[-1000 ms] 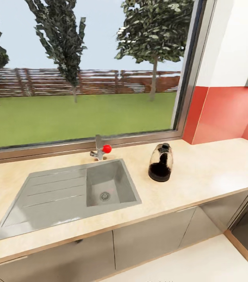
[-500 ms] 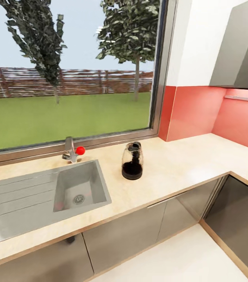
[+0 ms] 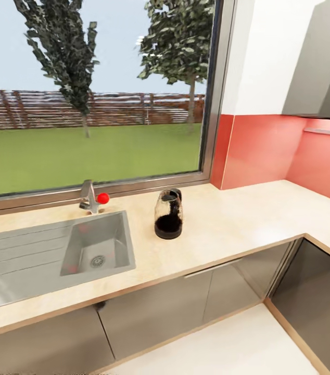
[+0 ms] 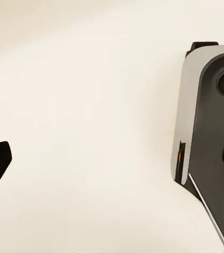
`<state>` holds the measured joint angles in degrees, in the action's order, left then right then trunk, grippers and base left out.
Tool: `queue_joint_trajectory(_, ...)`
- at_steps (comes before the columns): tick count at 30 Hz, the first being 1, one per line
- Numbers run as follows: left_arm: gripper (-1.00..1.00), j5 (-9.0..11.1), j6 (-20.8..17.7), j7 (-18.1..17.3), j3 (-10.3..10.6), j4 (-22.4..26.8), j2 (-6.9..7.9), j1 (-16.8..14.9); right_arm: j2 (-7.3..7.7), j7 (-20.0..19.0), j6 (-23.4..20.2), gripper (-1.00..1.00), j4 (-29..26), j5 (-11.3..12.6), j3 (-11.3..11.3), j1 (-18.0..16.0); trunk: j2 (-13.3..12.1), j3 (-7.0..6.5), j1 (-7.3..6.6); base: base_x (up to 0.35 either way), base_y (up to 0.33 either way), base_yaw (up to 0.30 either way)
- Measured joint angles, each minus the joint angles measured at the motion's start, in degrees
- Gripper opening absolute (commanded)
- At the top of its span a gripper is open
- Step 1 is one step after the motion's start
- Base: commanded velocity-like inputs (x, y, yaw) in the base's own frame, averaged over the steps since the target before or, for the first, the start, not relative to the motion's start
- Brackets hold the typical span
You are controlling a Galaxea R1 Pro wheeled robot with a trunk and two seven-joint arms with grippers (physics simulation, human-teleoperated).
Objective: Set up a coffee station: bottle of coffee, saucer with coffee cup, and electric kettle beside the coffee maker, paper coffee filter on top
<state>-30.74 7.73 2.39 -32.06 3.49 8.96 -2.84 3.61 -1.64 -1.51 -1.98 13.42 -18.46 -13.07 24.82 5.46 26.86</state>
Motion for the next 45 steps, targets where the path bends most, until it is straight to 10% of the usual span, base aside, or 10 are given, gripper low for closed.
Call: queue_joint_trajectory(45, 1.00, 0.3, 0.1, 0.1, -0.4, -0.1, 0.12, 0.0, 0.14, -0.1, 0.0, 1.00, -0.1, -0.3, -0.4, 0.0, 0.0, 0.00, 0.00, 0.037, -0.244, 0.098)
